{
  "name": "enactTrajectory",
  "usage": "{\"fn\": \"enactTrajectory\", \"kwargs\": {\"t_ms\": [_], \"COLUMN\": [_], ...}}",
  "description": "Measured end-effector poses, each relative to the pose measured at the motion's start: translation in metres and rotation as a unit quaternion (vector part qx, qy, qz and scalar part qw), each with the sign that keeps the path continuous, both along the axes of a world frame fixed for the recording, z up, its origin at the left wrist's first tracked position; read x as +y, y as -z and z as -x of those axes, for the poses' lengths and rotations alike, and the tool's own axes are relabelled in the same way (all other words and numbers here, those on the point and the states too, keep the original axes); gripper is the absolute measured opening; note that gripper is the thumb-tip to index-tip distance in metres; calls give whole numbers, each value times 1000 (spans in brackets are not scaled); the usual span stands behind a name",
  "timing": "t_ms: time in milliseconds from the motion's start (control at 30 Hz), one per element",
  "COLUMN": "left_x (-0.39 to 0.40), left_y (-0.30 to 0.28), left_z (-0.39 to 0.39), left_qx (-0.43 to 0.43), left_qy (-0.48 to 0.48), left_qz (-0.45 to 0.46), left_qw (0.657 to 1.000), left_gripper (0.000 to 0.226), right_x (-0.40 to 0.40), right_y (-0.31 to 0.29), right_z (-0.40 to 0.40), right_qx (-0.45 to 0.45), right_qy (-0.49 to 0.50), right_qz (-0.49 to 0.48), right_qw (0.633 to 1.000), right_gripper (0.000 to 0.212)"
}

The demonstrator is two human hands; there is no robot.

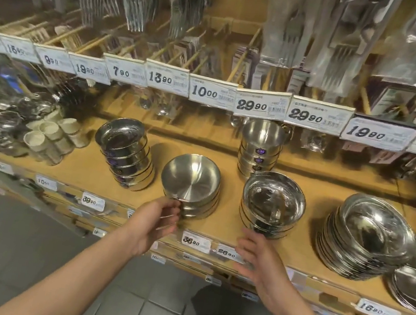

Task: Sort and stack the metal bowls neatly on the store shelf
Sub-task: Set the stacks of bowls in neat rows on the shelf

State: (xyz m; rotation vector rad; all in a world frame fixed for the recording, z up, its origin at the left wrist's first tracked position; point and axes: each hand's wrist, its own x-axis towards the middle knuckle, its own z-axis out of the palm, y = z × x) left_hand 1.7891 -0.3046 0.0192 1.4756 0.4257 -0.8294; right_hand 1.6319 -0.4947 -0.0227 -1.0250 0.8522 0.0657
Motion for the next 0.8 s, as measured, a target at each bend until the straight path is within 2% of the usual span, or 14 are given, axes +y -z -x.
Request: {"fn": "enactTrajectory", "kwargs": {"t_ms": [100,267,333,500,567,667,800], "left_x": [1,-47,-73,-126,-141,-158,-169], "left_y": [8,19,23,41,46,53,60], "left_z": [-1,11,12,8,7,7,5], "left_qx": [15,21,14,10,7,2,16], "left_qy": [27,137,150,129,116,102,105], "left_qz": [15,25,35,29,24,9,15], "left_qw": [999,990,988,991,993,995,994], "left_gripper": [18,31,26,43,37,38,57], "right_x": [-5,-34,-46,-75,-85,-98,-114], "right_y": [12,18,16,13,15,19,28], "right_z": [6,26,25,3,-9,-23,-39], "right_qx": [11,48,44,24,6,-2,-8], "right_qy": [48,195,232,202,184,154,156], "right_qz": [-15,7,12,38,47,41,18], "right_qw": [999,980,972,978,982,987,988], "right_gripper": [34,28,26,24,34,36,48]}}
